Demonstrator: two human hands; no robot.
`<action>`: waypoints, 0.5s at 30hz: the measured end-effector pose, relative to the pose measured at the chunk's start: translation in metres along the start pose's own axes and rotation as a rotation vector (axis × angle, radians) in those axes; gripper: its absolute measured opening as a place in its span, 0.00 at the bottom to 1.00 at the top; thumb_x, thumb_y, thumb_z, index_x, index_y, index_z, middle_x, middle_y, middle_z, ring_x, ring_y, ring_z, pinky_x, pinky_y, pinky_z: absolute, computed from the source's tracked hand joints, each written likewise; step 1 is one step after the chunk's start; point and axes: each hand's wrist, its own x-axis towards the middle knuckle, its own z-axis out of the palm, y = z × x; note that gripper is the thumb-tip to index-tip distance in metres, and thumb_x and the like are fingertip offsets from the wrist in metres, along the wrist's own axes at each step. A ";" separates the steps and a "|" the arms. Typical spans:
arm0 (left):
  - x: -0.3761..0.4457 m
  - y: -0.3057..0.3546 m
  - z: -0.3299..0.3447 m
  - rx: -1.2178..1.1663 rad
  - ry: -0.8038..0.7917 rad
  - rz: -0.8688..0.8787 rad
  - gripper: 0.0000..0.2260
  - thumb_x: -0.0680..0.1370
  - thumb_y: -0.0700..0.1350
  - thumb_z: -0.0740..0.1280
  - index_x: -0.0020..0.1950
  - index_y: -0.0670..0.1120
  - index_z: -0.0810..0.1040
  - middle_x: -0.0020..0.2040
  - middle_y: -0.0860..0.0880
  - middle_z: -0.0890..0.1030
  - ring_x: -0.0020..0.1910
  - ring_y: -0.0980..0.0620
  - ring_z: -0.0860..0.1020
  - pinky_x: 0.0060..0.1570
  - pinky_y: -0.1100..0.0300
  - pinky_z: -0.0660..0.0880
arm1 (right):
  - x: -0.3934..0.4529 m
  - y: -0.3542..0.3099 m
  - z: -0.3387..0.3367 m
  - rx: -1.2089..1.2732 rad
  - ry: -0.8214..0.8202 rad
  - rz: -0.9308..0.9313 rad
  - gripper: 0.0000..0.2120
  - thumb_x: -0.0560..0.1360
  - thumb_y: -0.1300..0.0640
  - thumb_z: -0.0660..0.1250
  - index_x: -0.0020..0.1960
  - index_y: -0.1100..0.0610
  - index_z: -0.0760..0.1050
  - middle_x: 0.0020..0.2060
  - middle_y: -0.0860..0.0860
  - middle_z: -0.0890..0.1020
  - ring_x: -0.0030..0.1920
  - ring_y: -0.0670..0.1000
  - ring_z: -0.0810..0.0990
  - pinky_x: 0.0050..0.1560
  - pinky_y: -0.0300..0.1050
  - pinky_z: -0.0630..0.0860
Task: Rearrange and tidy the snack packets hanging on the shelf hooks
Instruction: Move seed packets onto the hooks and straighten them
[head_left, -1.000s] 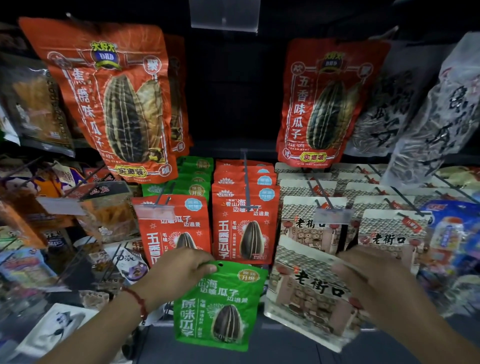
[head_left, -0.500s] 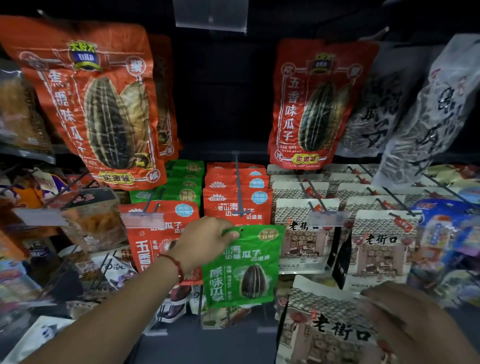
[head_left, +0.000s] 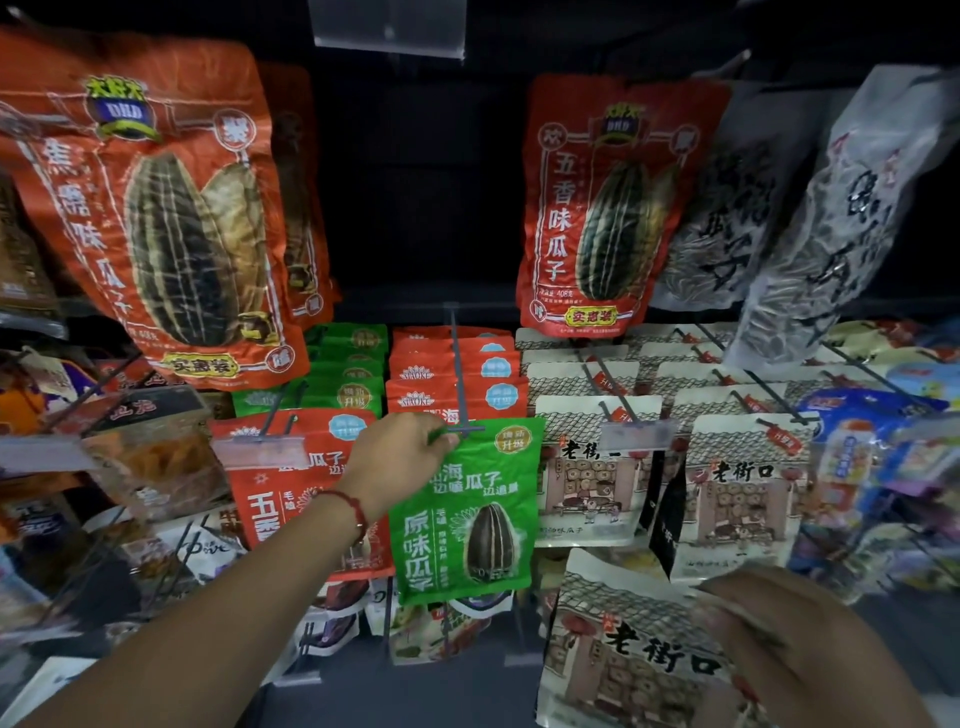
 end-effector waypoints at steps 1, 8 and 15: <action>0.003 -0.001 0.001 0.013 -0.010 -0.002 0.12 0.82 0.52 0.62 0.46 0.47 0.80 0.29 0.52 0.75 0.23 0.57 0.70 0.22 0.68 0.63 | 0.000 0.001 0.000 0.003 0.002 0.020 0.07 0.77 0.34 0.56 0.44 0.30 0.72 0.53 0.31 0.75 0.46 0.38 0.78 0.36 0.30 0.73; 0.025 -0.009 0.010 0.097 0.028 -0.003 0.08 0.81 0.46 0.63 0.43 0.49 0.77 0.33 0.51 0.77 0.29 0.55 0.75 0.25 0.63 0.68 | 0.004 0.002 -0.001 0.096 -0.095 0.112 0.10 0.73 0.35 0.57 0.47 0.35 0.75 0.43 0.41 0.78 0.41 0.44 0.77 0.36 0.44 0.74; 0.027 -0.012 0.021 0.191 0.179 0.065 0.09 0.81 0.46 0.62 0.42 0.47 0.75 0.34 0.52 0.75 0.35 0.51 0.76 0.34 0.57 0.75 | 0.019 0.004 0.000 0.244 -0.105 0.271 0.04 0.77 0.50 0.67 0.44 0.42 0.78 0.39 0.49 0.81 0.38 0.52 0.79 0.41 0.53 0.76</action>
